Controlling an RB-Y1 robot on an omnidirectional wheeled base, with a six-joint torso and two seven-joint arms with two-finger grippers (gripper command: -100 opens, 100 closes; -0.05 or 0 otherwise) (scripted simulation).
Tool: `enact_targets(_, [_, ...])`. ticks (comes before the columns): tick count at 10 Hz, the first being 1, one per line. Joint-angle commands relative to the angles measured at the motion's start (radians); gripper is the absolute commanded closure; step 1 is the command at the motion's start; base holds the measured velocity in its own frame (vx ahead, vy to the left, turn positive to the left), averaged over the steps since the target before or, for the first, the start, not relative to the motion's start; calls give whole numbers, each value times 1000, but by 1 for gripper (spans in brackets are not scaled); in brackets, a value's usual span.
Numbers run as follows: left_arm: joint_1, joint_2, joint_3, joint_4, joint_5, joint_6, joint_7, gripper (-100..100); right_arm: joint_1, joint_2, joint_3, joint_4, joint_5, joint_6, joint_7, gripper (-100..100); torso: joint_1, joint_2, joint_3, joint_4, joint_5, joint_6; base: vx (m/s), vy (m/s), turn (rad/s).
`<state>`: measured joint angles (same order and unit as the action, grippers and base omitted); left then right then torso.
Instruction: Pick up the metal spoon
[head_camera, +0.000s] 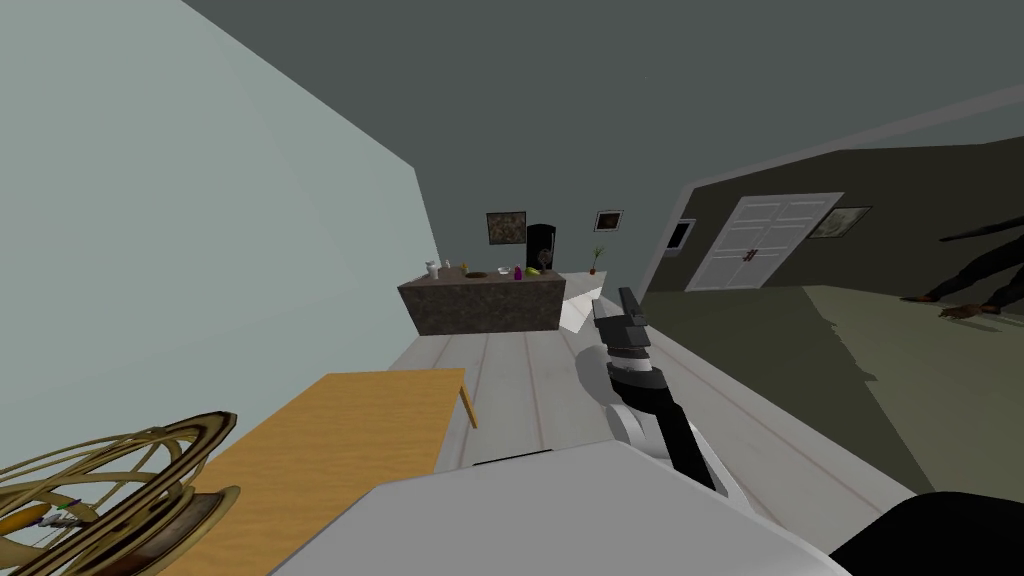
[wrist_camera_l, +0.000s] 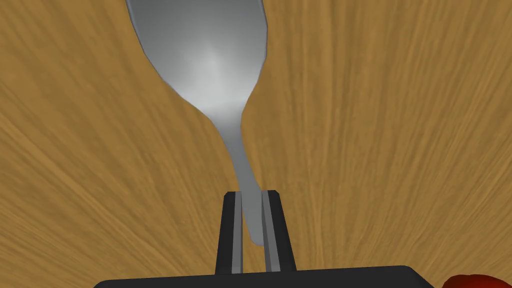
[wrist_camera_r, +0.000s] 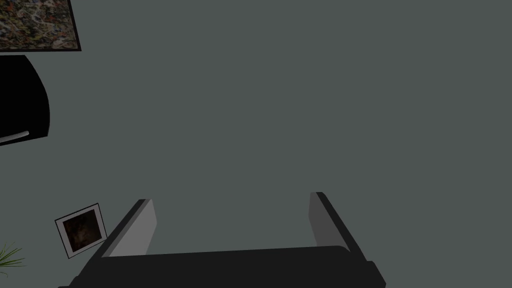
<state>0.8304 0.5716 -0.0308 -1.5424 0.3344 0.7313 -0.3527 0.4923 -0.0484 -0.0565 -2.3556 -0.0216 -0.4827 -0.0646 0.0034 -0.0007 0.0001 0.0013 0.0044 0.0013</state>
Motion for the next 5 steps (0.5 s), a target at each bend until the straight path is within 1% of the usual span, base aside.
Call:
enact_targets(1, [0,0,0,0,0,0,0,100,0,0,0,0,0,0,0,0,0,0,0,0,0,0,0,0,0])
enact_targets(2, [0,0,0,0,0,0,0,0,0,0,0,0,0,0,0,0,0,0,0,0,0,0,0,0,0])
enact_targets(3, [10,7,5,-30,6,14,0,100,0,0,0,0,0,0,0,0,0,0,0,0,0,0,7,-12,20])
enact_targets(5, [34,24,16,-76,18,35,-2,100,0,0,0,0,0,0,0,0,-1,-1,-1,0,0,0,13,-30,34])
